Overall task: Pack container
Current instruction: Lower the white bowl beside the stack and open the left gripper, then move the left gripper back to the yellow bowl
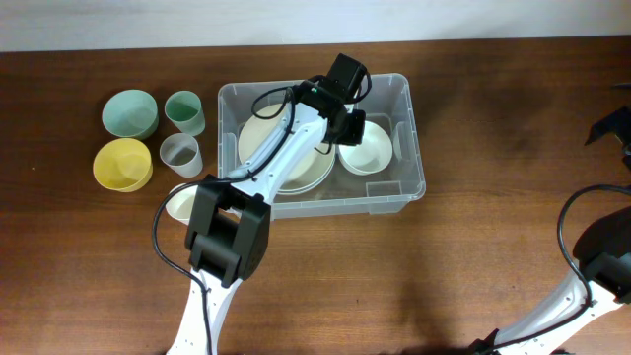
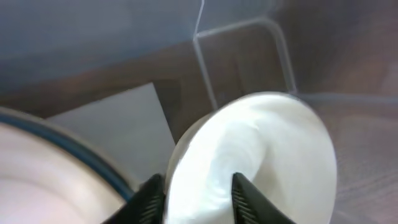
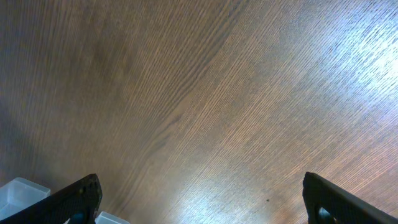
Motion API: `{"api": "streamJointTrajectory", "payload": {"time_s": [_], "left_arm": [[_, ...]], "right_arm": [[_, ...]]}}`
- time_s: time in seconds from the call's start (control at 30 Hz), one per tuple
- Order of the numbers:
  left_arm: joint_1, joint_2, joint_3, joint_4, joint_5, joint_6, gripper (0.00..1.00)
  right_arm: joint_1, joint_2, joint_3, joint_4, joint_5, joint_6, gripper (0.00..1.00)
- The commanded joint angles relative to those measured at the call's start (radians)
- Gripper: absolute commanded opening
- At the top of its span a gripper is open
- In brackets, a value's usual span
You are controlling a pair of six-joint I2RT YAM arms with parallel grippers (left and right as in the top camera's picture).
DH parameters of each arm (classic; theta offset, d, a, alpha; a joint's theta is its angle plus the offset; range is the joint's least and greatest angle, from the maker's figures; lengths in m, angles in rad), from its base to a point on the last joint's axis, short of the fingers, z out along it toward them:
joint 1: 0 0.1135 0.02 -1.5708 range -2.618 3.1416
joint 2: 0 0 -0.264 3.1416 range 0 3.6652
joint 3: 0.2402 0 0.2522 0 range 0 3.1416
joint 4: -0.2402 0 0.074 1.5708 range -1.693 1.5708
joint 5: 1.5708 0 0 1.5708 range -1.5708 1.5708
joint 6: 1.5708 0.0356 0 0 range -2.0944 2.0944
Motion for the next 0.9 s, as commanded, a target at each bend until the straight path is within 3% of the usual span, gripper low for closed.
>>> {"api": "streamJointTrajectory", "payload": {"time_s": [0.0, 0.17, 0.3, 0.47, 0.57, 0.73, 0.87], "left_arm": [[-0.003, 0.003, 0.016, 0.027, 0.008, 0.052, 0.43], [0.002, 0.003, 0.04, 0.044, 0.008, 0.06, 0.46], [0.016, 0.002, 0.1, 0.04, 0.008, 0.13, 0.55], [0.054, 0.0, 0.33, -0.049, 0.007, 0.179, 0.63], [0.097, -0.003, 0.521, -0.184, -0.062, 0.192, 0.97], [0.215, -0.003, 0.798, -0.504, -0.279, 0.121, 0.99], [0.385, -0.003, 0.933, -0.727, -0.308, -0.003, 0.99]], "right_arm": [[0.004, -0.021, -0.004, 0.0, 0.005, 0.009, 0.99], [0.004, -0.021, -0.004, 0.0, 0.005, 0.009, 0.99], [0.004, -0.021, -0.004, 0.0, 0.005, 0.009, 0.99], [0.004, -0.021, -0.004, 0.0, 0.005, 0.009, 0.99], [0.004, -0.021, -0.004, 0.0, 0.005, 0.009, 0.99], [0.004, -0.021, -0.004, 0.0, 0.005, 0.009, 0.99], [0.004, -0.021, -0.004, 0.0, 0.005, 0.009, 0.99]]}}
